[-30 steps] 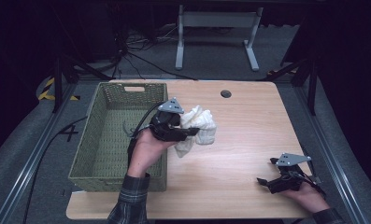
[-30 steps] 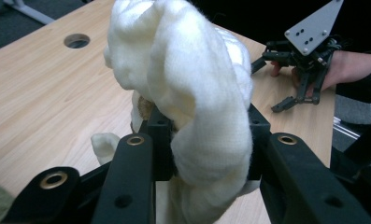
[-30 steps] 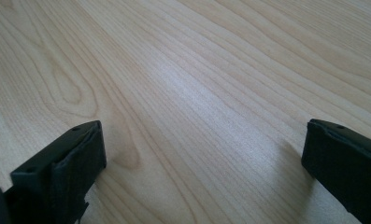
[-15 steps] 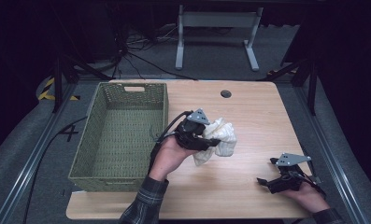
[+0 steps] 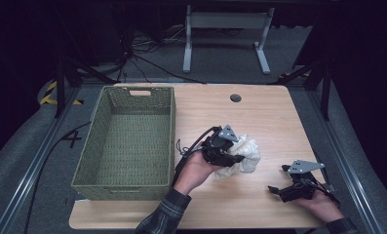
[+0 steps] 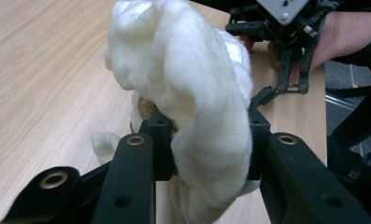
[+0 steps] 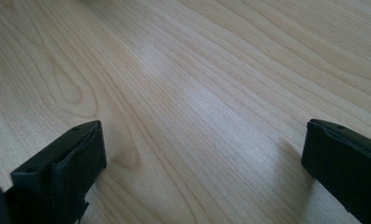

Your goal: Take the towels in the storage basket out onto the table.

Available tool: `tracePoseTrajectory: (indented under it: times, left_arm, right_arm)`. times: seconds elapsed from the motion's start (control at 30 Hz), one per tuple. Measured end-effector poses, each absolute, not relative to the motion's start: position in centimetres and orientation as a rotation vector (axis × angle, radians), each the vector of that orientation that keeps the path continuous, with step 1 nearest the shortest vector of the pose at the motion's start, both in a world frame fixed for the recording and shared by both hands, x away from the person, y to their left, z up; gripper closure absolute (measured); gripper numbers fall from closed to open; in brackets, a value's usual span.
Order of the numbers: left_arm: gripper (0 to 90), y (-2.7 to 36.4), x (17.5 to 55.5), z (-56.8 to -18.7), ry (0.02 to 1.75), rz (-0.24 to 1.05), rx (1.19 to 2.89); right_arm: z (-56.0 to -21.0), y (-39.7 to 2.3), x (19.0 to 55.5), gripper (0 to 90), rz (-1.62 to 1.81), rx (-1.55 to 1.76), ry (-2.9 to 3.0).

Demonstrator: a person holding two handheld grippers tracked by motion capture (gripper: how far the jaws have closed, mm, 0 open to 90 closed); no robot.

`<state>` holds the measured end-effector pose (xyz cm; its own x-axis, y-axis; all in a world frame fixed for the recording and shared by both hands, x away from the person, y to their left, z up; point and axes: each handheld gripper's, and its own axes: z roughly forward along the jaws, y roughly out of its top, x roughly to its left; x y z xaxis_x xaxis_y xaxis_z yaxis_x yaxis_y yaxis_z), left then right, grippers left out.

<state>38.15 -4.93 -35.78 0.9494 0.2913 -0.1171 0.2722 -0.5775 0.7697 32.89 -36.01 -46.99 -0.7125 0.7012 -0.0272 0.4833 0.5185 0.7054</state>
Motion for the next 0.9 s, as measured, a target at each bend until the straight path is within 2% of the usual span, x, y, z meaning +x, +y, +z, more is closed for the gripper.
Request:
tracePoseTrajectory:
  times: [0.57,0.9]
  left_arm:
    - [65.6,-8.6,37.6,-40.2,0.322,-0.002,2.275]
    - [62.6,-9.8,38.2,-43.4,0.335,-0.035,2.320]
  right_arm:
    - [-47.0,-36.0,32.8,0.0,0.998,0.983,2.458]
    - [-47.0,-36.0,32.8,0.0,0.998,0.983,2.458]
